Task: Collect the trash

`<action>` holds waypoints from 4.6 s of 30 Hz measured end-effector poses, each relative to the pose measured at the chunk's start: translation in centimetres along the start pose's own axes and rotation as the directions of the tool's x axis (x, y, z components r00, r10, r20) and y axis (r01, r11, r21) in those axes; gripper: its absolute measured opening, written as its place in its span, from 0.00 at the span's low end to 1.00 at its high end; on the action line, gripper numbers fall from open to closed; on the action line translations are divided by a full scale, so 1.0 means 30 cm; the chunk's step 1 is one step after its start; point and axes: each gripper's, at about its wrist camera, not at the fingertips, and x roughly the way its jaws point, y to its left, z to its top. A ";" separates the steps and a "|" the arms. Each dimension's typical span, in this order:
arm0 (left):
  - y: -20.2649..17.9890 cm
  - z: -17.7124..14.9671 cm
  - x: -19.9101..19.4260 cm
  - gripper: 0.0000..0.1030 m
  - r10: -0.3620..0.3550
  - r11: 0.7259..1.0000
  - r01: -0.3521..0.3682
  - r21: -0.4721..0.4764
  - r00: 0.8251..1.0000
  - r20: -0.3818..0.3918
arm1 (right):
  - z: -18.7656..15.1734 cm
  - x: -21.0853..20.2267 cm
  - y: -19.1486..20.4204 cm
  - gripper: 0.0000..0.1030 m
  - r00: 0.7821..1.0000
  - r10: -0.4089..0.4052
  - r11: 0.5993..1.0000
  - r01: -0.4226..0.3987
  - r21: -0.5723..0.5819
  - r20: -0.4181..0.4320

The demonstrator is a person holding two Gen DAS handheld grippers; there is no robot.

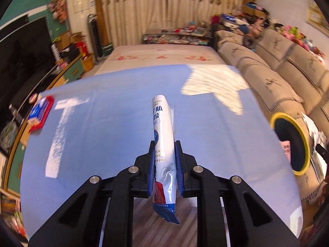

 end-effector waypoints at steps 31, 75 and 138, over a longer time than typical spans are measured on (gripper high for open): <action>-1.307 0.061 0.225 0.82 -0.328 0.840 0.372 0.396 0.928 -0.176 | -0.096 -0.178 -0.380 0.87 0.982 -0.186 0.974 0.179 0.140 0.041; 0.161 -0.476 -0.793 0.95 0.095 0.990 -0.049 -0.134 0.926 0.366 | -0.195 -0.582 0.349 0.92 0.980 0.117 0.971 -0.079 -0.227 0.160; 0.084 -0.426 -0.741 0.95 0.075 0.995 -0.049 -0.086 0.942 0.328 | -0.235 -0.514 0.360 0.92 0.984 0.127 0.973 -0.100 -0.208 0.122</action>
